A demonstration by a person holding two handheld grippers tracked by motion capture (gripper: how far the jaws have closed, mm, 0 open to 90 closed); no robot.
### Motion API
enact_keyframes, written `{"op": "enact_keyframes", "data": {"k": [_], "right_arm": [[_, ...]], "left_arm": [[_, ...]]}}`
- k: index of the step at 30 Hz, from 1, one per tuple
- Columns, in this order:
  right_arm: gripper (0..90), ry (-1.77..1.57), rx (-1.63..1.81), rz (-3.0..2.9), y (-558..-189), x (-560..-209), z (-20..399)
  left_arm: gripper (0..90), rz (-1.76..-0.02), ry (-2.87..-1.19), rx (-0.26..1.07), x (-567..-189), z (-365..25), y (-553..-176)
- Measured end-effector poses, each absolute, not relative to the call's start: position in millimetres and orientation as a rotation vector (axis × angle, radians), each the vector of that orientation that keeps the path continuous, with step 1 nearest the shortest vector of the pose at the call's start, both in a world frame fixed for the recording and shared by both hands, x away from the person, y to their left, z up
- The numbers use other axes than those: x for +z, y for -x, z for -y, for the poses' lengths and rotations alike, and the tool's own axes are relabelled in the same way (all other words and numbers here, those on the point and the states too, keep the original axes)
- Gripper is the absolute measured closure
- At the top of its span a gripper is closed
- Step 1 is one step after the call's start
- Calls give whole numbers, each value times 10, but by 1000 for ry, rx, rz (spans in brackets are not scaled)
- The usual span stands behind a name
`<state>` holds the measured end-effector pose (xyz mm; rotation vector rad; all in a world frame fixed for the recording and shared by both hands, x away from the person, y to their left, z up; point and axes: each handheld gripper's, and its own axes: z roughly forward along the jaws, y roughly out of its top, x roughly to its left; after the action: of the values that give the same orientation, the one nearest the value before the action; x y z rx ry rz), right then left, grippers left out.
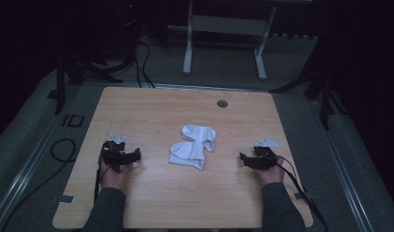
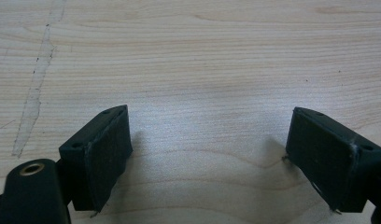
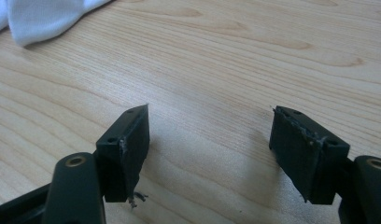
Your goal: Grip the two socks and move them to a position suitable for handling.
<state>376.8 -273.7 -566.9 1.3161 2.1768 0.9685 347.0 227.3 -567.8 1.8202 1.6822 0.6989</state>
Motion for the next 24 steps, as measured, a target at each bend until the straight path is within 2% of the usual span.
{"op": "enact_keyframes", "data": {"k": [10,11,14,15,24], "right_arm": [[340,-1309,967,-2186,-3761,-5658,2726],[405,-1304,965,-2192,-3753,-5647,2717],[439,-1304,957,-2199,-3750,-5634,2710],[478,-1309,944,-2206,-3744,-5619,2699],[586,-1211,902,-2263,-3666,-5504,2540]], "left_arm": [[143,-1682,-1820,699,-5678,-2273,-3471],[143,-1682,-1820,699,-5678,-2273,-3471],[143,-1682,-1821,699,-5677,-2274,-3471],[143,-1682,-1820,699,-5678,-2273,-3471],[144,-1682,-1820,699,-5678,-2273,-3471]]}}
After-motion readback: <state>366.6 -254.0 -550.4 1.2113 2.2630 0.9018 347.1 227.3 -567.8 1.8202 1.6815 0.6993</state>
